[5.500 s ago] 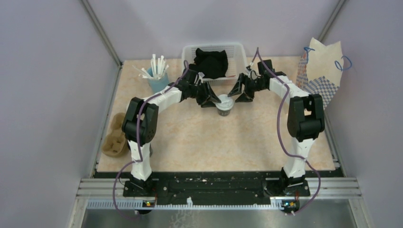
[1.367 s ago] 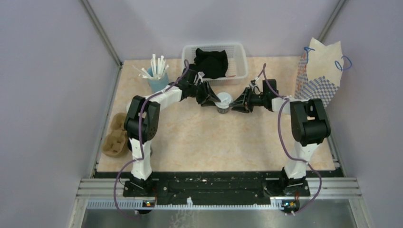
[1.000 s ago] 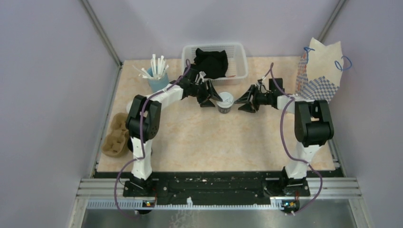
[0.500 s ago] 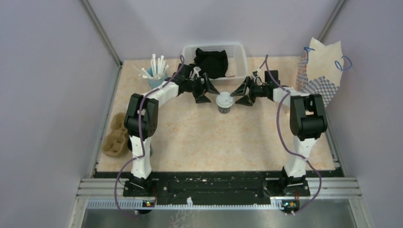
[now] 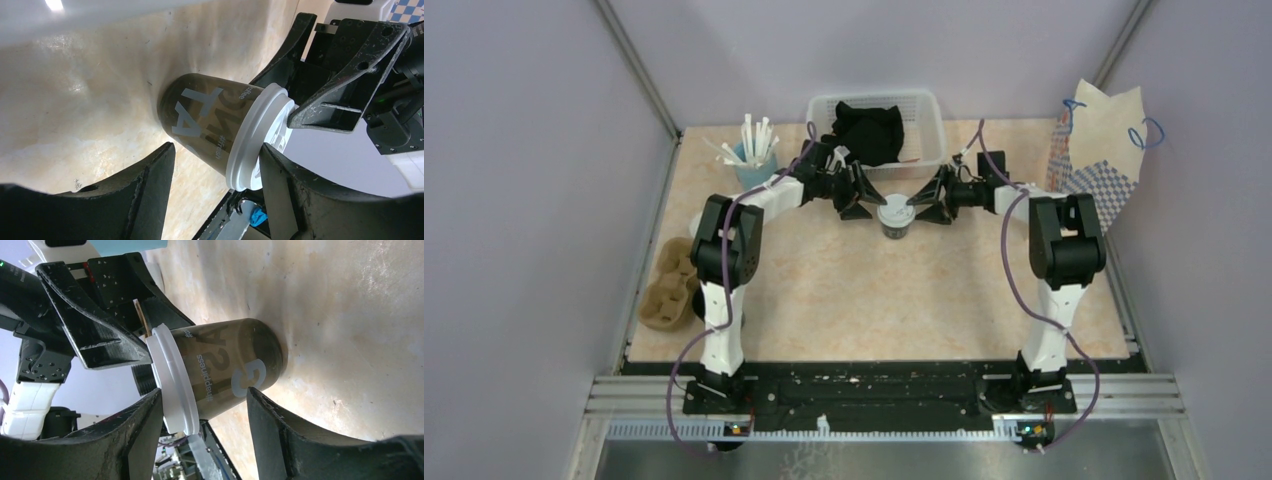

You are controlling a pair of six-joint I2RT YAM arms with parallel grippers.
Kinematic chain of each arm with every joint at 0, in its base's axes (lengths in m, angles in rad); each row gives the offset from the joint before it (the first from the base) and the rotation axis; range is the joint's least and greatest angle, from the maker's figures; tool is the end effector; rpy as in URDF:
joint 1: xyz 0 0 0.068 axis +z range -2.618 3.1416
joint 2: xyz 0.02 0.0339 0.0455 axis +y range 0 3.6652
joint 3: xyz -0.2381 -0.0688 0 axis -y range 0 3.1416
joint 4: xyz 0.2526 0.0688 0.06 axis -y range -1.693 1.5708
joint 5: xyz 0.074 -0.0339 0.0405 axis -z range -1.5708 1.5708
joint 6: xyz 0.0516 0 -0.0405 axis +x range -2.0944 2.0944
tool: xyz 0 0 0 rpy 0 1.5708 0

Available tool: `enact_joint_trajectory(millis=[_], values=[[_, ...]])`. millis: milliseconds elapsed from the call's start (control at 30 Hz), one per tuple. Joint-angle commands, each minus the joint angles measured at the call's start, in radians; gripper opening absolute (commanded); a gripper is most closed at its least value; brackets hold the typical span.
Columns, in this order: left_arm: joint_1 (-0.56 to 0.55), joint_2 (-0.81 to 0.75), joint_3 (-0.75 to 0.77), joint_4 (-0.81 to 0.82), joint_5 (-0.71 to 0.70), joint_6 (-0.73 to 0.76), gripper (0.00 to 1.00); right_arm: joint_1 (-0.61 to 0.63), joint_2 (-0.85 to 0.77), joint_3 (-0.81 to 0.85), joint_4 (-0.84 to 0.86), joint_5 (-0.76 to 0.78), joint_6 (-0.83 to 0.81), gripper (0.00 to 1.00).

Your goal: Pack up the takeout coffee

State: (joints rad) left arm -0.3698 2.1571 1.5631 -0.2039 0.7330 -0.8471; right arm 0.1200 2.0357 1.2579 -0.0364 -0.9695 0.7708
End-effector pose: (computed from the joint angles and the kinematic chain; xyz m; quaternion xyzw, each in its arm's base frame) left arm 0.4286 -0.2032 0.1398 -0.0732 0.8722 -0.4735 0.0990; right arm 0.4115 0.0925 0.1168 0.0998 0.8341 0.5316 0.1083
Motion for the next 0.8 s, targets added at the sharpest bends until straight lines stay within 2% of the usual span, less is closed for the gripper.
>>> enact_joint_trajectory(millis=[0, 100, 200, 400, 667, 767], values=[[-0.001, -0.004, -0.064, -0.058, -0.079, 0.045, 0.67, 0.011, 0.001, -0.001, 0.027, 0.047, 0.02, 0.63], [-0.002, -0.019, -0.071, -0.03, -0.052, 0.036, 0.69, 0.031, -0.01, 0.052, 0.068, 0.009, 0.039, 0.77], [-0.003, -0.021, -0.069, -0.028, -0.049, 0.033, 0.69, 0.061, 0.028, 0.125, 0.006, 0.019, 0.0, 0.81], [-0.002, -0.015, -0.067, -0.028, -0.047, 0.034, 0.69, 0.084, 0.078, 0.119, 0.03, 0.07, 0.015, 0.8], [-0.003, -0.026, -0.089, -0.021, -0.044, 0.036, 0.68, 0.074, 0.082, 0.01, 0.029, 0.169, -0.009, 0.66], [-0.004, -0.028, -0.088, -0.02, -0.039, 0.038, 0.68, 0.067, 0.069, -0.017, 0.059, 0.161, -0.004, 0.66]])
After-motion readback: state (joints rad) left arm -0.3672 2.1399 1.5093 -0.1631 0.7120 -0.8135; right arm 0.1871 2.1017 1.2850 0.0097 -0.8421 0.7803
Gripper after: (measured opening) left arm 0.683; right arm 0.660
